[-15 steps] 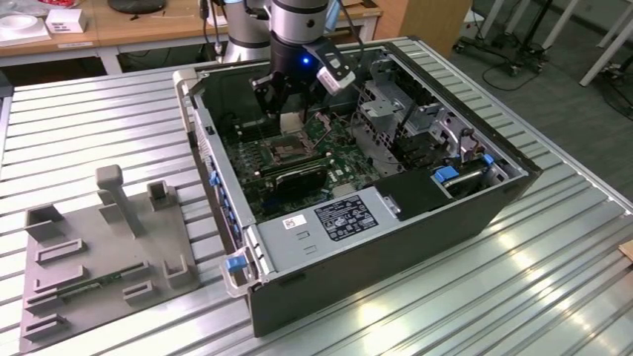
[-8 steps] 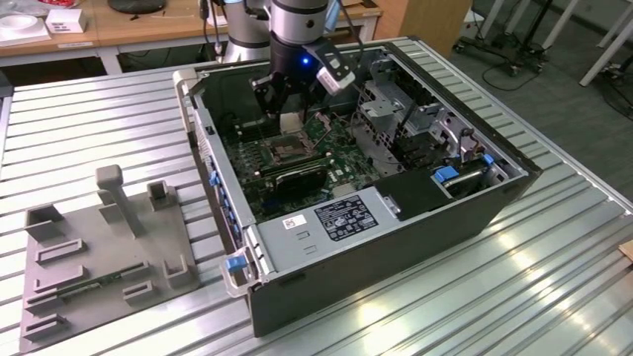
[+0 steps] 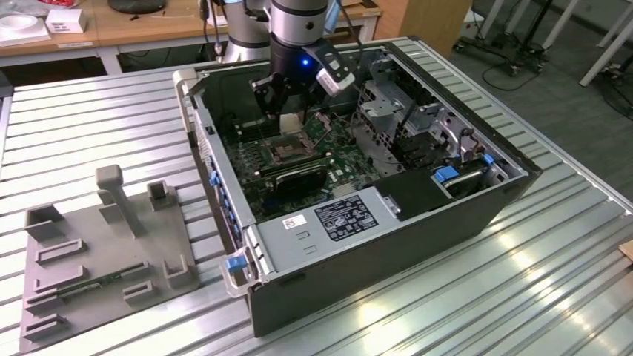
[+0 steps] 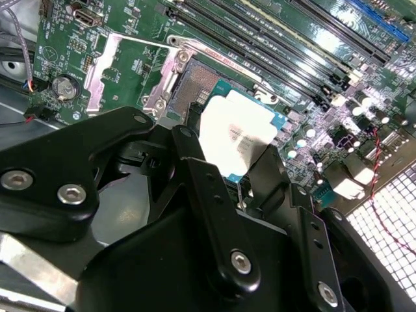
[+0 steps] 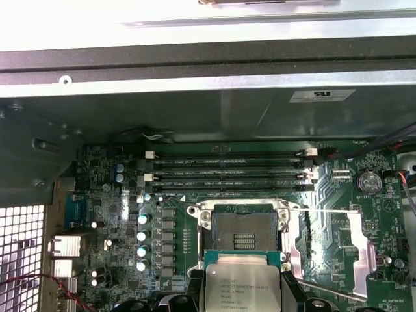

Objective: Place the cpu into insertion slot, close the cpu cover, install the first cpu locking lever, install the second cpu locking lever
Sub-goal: 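Place the cpu into insertion slot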

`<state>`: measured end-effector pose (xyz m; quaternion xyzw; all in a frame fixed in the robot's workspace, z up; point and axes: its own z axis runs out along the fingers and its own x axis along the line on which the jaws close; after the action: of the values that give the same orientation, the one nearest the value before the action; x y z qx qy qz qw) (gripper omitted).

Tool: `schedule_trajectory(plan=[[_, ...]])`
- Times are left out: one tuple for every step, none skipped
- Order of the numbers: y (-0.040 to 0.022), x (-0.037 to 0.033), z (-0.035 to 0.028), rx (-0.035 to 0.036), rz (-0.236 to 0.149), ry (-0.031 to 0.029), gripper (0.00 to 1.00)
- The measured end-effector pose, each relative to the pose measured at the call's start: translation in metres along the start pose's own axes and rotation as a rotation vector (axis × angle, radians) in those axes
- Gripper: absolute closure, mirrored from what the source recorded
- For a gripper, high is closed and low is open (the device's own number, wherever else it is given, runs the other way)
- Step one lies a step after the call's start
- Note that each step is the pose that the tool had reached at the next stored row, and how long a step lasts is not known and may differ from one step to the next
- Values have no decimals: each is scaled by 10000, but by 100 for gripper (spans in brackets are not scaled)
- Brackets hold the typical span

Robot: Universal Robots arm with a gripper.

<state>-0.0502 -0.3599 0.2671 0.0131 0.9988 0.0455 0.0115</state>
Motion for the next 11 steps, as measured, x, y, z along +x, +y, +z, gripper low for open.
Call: schedule_trajectory(plan=[[4, 1, 0, 1, 1, 1, 46], [11, 2, 1, 2, 3, 1, 46], [18, 2, 3, 2, 4, 1, 46], [24, 2, 4, 3, 5, 1, 46], [29, 2, 5, 2, 6, 1, 46], [32, 2, 5, 3, 6, 1, 46], [35, 2, 6, 3, 7, 1, 46], [38, 2, 6, 2, 7, 1, 46], [40, 3, 6, 3, 8, 1, 46], [41, 3, 6, 2, 8, 1, 46], [46, 3, 7, 2, 8, 1, 46]])
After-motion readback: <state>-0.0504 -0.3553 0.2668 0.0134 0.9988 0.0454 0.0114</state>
